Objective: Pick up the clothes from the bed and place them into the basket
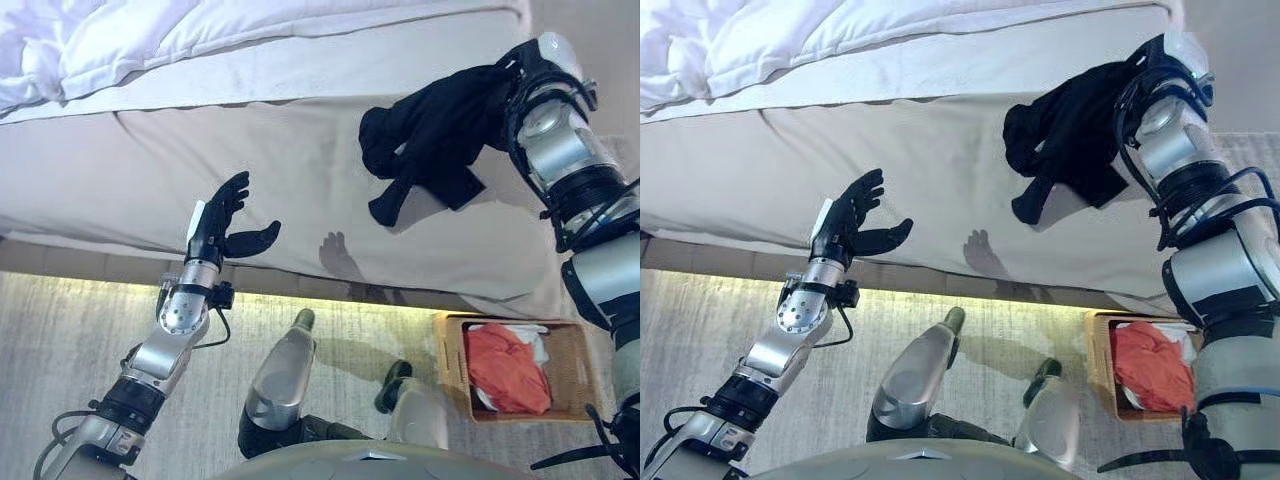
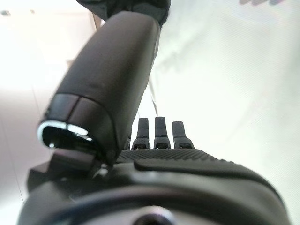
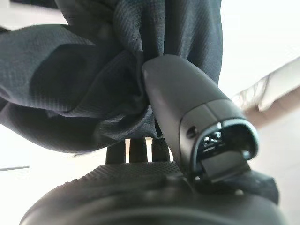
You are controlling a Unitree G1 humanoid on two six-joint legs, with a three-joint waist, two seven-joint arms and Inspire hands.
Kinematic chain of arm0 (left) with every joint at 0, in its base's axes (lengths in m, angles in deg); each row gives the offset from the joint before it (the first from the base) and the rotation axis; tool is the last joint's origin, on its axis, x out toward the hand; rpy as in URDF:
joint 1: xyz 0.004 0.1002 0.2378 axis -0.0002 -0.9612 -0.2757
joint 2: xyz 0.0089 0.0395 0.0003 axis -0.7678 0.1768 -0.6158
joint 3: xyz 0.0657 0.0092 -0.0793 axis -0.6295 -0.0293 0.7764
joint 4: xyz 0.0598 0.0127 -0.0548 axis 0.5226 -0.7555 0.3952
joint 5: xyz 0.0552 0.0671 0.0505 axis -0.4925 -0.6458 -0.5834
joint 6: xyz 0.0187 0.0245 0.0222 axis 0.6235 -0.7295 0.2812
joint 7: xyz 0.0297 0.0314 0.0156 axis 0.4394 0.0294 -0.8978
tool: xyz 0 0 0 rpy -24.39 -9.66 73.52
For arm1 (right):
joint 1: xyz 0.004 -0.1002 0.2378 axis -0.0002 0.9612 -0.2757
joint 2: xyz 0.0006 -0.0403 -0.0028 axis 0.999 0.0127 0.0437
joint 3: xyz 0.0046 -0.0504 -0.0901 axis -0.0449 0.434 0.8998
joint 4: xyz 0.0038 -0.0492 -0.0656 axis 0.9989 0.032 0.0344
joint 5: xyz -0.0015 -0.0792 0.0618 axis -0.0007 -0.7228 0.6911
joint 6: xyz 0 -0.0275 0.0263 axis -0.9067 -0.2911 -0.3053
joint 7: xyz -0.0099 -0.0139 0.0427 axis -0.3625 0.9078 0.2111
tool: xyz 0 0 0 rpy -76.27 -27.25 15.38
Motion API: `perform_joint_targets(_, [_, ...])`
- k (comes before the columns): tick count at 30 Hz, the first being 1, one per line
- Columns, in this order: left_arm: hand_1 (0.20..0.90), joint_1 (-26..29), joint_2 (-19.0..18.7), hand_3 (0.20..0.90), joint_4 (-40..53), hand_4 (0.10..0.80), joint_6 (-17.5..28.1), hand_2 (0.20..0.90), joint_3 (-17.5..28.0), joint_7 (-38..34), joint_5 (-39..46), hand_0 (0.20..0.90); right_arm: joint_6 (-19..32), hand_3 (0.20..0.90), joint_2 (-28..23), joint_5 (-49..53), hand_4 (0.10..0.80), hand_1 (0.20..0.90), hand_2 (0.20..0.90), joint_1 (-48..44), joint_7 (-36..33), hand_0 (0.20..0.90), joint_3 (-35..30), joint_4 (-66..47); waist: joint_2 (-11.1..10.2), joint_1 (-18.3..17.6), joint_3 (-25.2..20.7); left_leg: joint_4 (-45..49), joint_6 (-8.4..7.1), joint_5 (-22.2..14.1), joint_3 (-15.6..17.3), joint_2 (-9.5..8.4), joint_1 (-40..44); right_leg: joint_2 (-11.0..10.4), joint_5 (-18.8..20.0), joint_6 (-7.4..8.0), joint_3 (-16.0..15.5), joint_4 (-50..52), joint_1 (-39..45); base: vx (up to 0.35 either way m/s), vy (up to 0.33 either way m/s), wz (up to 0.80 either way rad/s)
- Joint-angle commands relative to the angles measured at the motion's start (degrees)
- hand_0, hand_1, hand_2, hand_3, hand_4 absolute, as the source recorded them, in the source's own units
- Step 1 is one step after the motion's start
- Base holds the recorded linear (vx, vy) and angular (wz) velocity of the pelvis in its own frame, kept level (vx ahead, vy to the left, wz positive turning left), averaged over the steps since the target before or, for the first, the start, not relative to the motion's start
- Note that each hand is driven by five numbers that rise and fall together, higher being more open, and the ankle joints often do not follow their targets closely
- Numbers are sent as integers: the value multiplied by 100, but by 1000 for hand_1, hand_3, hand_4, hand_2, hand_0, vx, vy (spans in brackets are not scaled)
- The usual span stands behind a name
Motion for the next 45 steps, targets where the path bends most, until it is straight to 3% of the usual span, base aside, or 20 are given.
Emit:
perform_joint_targets(1, [900,-271,-111,900,55,800,437,900,122,-7,-199,900,477,200,-523,45,100,300,300,-507,-461,300,324,-482,-314,-304,-1666,-744,18,253,203,452,108,149,249,-199,28,-497,238,31,-5,-10])
perform_joint_targets(10, [900,-75,-109,900,-372,800,643,900,-34,-27,-133,900,865,200,-1231,228,100,300,300,-727,-587,300,340,-823,-386,-786,-2244,-2091,-214,715,578,749,846,427,784,-15,222,-1620,569,-8,-7,-19])
perform_joint_targets(17, [900,291,33,900,-912,800,789,900,-222,-45,-127,900,898,200,-1732,417,100,300,300,-654,-792,300,56,-1006,-471,-1201,-2427,-2123,-324,700,789,851,844,581,911,-31,452,-1904,529,-59,-20,-19])
perform_joint_targets(33, [900,341,172,900,-1245,800,868,900,-313,61,-335,900,668,200,-2462,530,100,300,300,-317,-859,300,-384,-1319,-472,-1945,-2457,-2123,-378,493,1407,1003,1227,779,946,-26,1301,-1904,376,19,13,-28])
perform_joint_targets(45, [900,422,292,900,-1382,800,948,900,-324,242,-432,900,399,200,-2784,600,100,300,300,167,-841,300,-931,-1803,-446,-2305,-2375,-2123,-387,363,1669,1023,1447,810,1032,22,1641,-1904,284,4,8,-18])
